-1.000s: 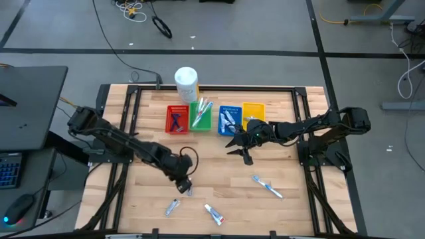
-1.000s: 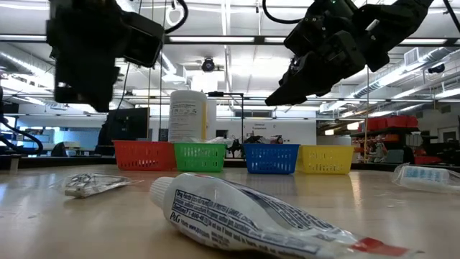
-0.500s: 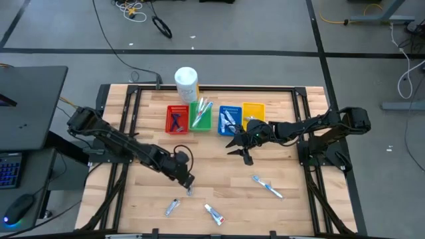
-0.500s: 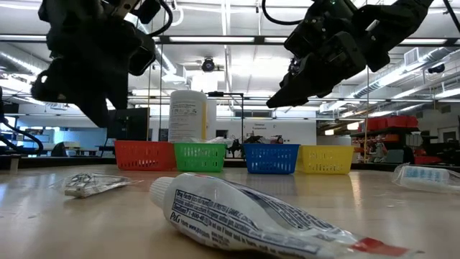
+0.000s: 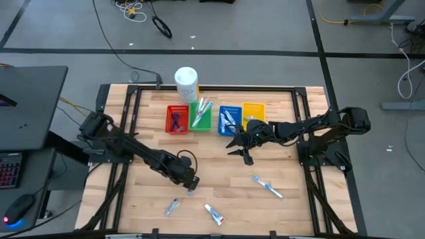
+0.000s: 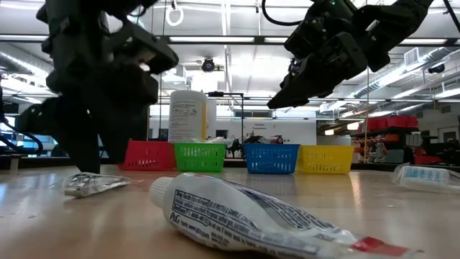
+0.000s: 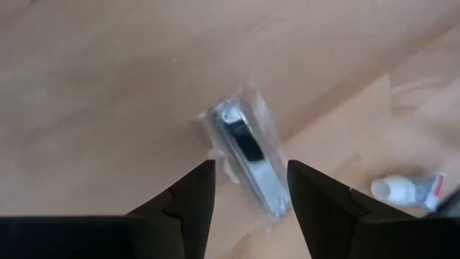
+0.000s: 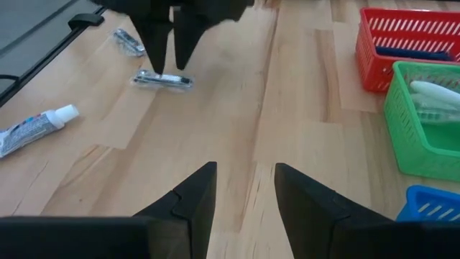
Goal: Pick & Place Travel size toiletries
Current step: Put the silver nail cutter into the yellow bin
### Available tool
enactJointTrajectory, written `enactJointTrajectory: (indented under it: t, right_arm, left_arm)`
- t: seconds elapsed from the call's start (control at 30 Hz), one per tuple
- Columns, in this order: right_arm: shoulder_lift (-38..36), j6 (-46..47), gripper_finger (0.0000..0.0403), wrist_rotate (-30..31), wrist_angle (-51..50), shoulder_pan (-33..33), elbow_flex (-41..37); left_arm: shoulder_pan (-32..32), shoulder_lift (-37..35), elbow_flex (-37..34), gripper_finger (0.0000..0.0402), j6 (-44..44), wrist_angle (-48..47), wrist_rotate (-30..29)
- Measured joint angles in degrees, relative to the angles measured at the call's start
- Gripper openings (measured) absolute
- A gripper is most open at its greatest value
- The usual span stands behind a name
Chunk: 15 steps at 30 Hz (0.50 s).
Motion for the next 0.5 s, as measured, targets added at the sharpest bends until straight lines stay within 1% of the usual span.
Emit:
enactJointTrajectory:
  t: [0.23, 0.37, 0.5]
  right_arm:
    - [0.0, -0.2, 0.0151, 0.0, 0.5, 0.0, 0.0]
    - [0.0, -0.3, 0.0151, 0.1, 0.4, 0.0, 0.0]
    - [0.0, -0.3, 0.0151, 0.1, 0.5, 0.0, 0.0]
  left_arm:
    - [0.8, 3.2, 0.2, 0.0183, -0.2, 3.1, -0.4]
    - [1.6, 4.0, 0.3, 0.0182, -0.2, 2.9, -0.1]
    - [3.1, 4.1, 0.3, 0.0165, 1.8, 1.9, 0.9]
